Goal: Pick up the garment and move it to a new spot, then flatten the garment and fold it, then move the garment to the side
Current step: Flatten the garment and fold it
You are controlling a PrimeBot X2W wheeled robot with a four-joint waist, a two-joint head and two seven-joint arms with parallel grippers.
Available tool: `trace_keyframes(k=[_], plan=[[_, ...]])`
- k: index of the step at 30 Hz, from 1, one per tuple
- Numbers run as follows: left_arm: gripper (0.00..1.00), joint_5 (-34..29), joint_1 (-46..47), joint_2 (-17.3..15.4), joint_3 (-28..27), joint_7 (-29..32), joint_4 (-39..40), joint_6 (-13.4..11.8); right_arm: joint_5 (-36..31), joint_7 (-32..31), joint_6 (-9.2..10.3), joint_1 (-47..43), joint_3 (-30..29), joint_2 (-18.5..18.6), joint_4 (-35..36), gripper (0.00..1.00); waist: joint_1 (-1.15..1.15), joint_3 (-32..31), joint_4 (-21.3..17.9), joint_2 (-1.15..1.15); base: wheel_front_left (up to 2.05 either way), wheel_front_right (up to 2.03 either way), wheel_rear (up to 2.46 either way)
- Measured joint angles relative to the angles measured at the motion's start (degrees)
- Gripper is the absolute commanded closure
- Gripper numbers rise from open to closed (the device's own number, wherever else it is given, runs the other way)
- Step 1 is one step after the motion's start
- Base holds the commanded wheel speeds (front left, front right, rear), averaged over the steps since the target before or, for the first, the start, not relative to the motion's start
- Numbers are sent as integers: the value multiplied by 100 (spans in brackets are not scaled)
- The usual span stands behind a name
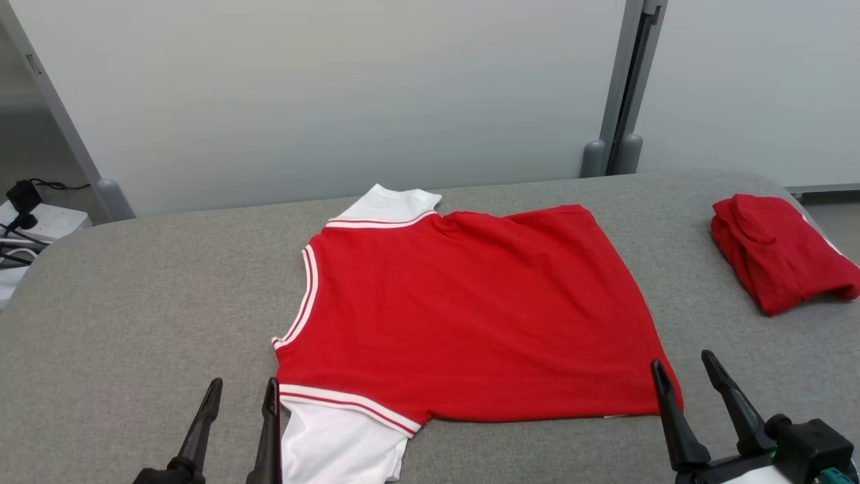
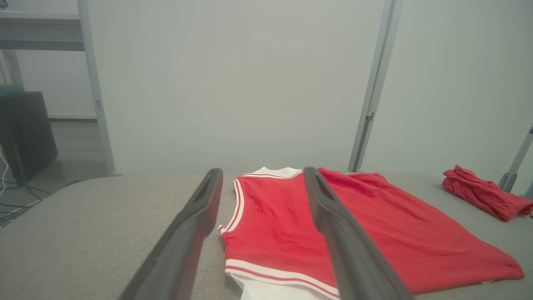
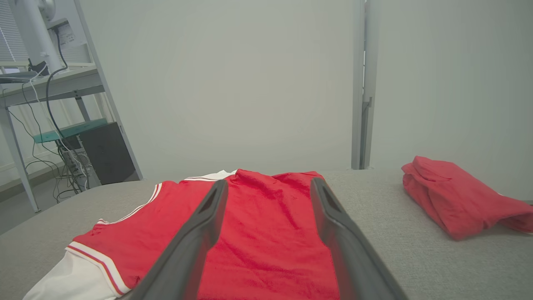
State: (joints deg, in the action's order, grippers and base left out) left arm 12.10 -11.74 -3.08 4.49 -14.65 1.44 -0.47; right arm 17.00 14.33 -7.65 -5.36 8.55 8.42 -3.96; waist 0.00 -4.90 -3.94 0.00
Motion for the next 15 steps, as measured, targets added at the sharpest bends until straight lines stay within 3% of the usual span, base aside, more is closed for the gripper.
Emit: trace_keyframes(k=[15], plan=[[0,5,0,13,-25,0,-118,125,-29,0,0,-15,77,-82,-11,0,0,-7,36,0,0,0,0]])
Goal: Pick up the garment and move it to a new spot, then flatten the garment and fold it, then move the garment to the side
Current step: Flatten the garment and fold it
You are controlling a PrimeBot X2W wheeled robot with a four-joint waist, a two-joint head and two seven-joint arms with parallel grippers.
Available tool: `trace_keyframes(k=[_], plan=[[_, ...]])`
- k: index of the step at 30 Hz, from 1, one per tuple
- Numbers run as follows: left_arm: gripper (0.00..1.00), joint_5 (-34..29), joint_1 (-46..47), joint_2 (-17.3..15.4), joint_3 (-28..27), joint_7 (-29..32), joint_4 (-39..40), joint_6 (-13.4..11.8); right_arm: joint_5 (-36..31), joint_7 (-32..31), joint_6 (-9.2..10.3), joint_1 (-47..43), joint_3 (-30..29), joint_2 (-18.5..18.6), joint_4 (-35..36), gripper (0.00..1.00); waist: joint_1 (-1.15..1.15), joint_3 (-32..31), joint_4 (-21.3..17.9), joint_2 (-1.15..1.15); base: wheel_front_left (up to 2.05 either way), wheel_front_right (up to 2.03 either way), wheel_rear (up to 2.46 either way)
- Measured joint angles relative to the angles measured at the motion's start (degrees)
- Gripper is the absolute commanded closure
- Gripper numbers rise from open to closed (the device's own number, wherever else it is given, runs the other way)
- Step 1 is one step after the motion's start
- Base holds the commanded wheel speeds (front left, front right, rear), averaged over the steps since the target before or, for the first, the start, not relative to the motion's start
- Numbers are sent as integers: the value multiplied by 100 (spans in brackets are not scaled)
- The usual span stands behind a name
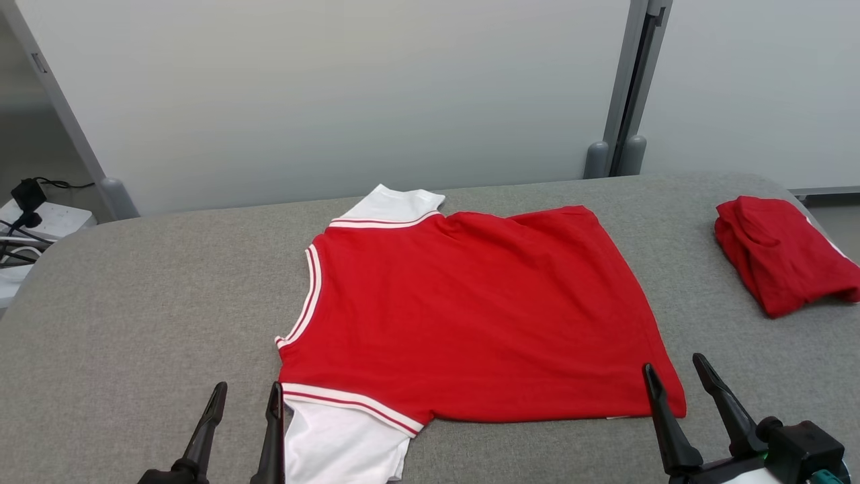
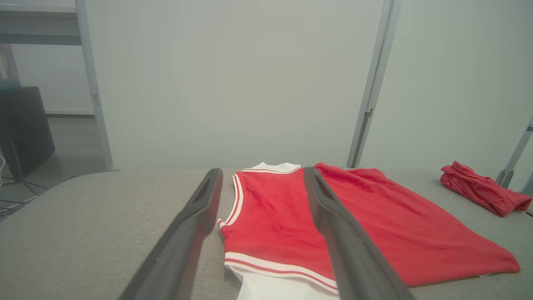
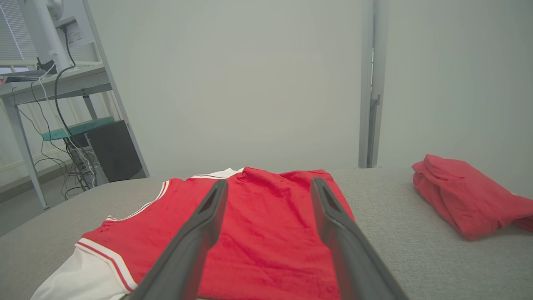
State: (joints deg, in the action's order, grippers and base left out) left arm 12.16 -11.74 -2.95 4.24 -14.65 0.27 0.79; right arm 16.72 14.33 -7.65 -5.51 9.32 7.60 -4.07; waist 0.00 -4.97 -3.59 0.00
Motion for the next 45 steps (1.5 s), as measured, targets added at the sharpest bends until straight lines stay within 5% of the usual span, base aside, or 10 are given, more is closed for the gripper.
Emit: trace_keyframes(k=[21,30,45], plan=[[0,102,2,0,63,0,-113,1,7,0,0,-4,-4,11,-2,0,0,75,77,0,0,0,0],[0,825,176,9,456,11,-1845,70,49,0,0,-5,46,24,-19,0,0,206,99,0,0,0,0],[0,854,940,22,708,175,-3656,-187,97,0,0,0,122,183,-23,0,0,401,-2,0,0,0,0]])
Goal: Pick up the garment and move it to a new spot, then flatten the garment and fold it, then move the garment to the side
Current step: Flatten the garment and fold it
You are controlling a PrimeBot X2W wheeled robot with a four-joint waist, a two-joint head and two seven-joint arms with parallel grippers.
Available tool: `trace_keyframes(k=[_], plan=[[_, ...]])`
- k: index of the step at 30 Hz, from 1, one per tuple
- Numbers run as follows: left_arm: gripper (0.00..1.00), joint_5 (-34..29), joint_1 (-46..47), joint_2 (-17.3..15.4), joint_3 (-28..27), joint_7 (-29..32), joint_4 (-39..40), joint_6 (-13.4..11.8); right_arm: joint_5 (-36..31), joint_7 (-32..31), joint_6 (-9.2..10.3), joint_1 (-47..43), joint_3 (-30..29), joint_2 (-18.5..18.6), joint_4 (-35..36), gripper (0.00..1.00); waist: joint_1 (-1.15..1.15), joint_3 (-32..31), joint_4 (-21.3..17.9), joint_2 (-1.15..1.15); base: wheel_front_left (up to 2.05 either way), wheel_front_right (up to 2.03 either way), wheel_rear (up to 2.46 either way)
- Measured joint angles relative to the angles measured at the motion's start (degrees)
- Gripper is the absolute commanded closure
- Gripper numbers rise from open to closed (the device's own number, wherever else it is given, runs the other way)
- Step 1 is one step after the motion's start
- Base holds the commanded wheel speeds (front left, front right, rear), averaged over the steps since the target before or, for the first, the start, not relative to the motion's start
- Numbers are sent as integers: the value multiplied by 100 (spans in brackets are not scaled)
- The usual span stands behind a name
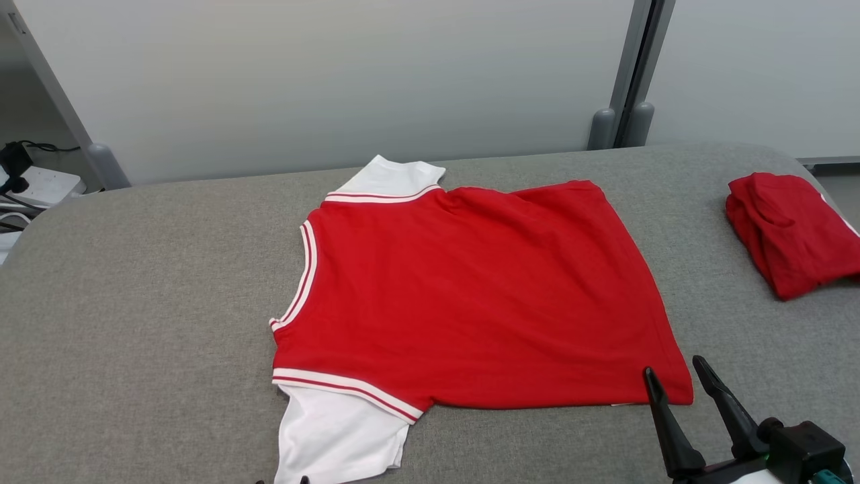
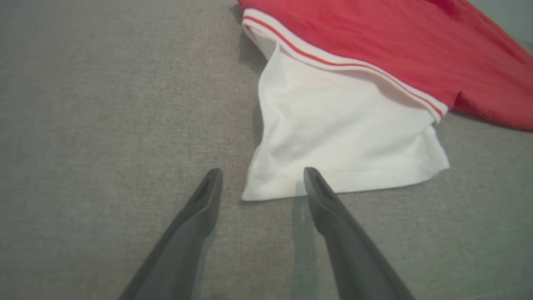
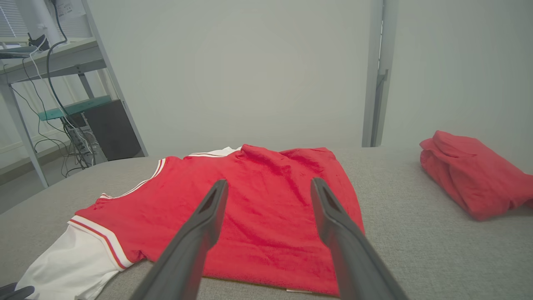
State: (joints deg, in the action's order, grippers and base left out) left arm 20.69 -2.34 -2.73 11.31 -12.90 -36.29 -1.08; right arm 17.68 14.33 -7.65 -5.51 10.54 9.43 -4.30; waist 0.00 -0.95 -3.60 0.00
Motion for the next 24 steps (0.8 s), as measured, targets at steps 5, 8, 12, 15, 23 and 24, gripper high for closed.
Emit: trace_keyframes(k=[5,8,12,15,23,24], plan=[[0,9,128,2,57,-32,-265,0,4,0,0,1,0,22,1,0,0,44,-15,0,0,0,0],[0,38,211,3,66,-76,-353,0,8,0,0,3,5,27,-1,0,0,47,-20,0,0,0,0],[15,59,287,4,94,-101,-446,0,25,0,0,5,34,35,-11,0,0,36,-25,0,0,0,0],[65,64,288,4,123,-125,-503,1,29,0,0,5,35,35,-12,0,0,27,-23,0,0,0,0],[100,111,295,10,229,-125,-538,11,32,0,0,5,2,34,-20,0,0,29,26,0,0,0,0],[100,114,299,9,240,-125,-542,43,51,0,0,5,2,33,-26,0,0,30,34,0,0,0,0]])
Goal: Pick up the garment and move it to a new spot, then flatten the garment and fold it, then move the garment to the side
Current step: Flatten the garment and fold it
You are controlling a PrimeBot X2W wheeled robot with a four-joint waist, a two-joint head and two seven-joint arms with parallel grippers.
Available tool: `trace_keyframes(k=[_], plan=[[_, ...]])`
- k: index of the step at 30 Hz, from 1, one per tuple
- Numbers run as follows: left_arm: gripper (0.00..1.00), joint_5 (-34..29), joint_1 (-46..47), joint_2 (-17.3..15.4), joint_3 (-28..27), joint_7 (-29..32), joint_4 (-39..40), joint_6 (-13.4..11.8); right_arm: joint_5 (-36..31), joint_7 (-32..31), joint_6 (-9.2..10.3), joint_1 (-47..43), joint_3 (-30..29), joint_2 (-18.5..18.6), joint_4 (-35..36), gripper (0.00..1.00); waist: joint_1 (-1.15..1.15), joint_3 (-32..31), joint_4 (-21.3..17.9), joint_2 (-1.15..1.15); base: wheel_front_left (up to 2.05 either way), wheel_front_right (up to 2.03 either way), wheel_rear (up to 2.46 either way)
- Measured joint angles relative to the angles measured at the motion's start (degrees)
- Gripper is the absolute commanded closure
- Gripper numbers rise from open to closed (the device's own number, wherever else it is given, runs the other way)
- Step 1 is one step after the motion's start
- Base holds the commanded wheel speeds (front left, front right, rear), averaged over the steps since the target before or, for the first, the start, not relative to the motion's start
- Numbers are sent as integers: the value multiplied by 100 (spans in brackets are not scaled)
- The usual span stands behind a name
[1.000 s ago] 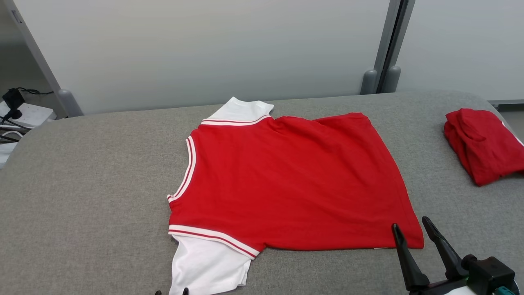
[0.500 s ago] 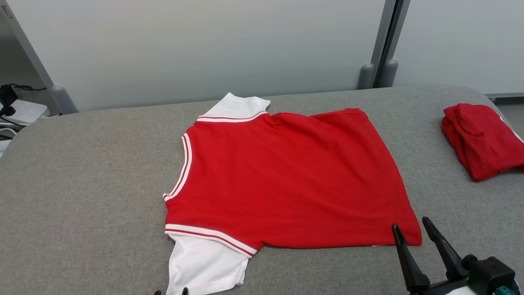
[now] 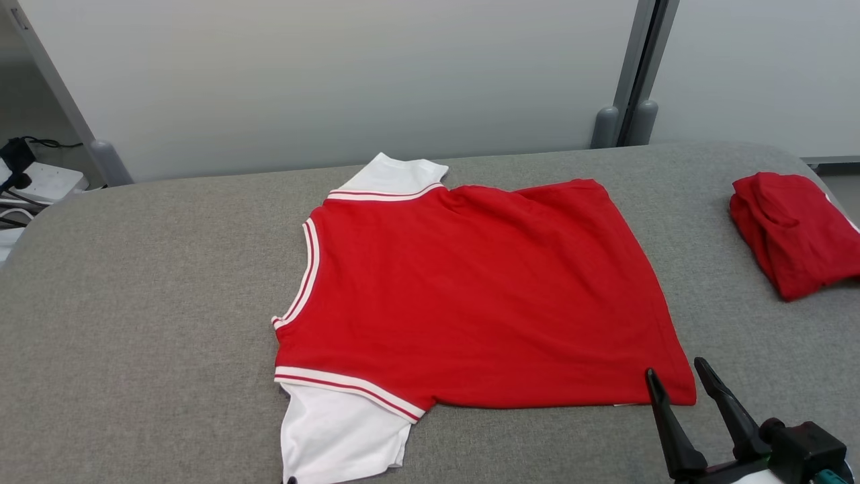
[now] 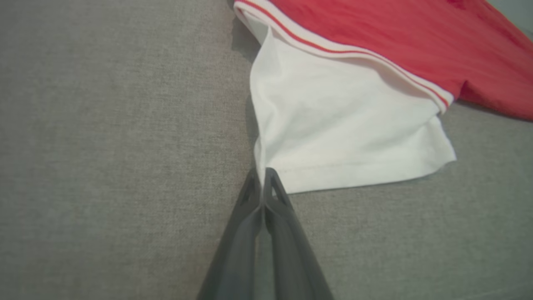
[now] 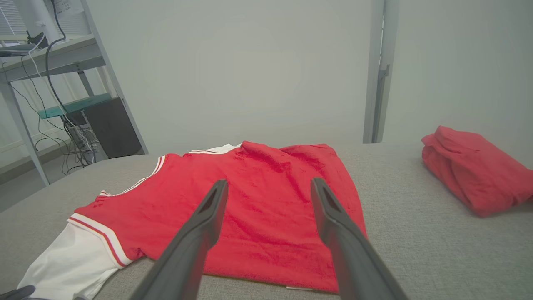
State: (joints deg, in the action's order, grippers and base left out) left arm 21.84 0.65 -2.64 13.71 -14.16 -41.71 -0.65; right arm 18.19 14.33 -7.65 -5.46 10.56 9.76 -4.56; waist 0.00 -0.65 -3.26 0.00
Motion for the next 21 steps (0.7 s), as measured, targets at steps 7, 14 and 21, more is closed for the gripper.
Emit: trace_keyframes(k=[7,14,21], plan=[[100,123,-8,-109,-13,3,107,30,347,-1,0,-3,-112,-42,-406,0,0,13,55,0,0,0,0],[100,121,-118,-354,-86,11,523,-143,791,0,0,42,-204,43,-1640,0,0,54,149,0,0,0,0],[100,121,-278,-368,-40,156,817,-193,1300,-1,0,537,-74,100,-2611,0,0,104,175,0,0,0,0]])
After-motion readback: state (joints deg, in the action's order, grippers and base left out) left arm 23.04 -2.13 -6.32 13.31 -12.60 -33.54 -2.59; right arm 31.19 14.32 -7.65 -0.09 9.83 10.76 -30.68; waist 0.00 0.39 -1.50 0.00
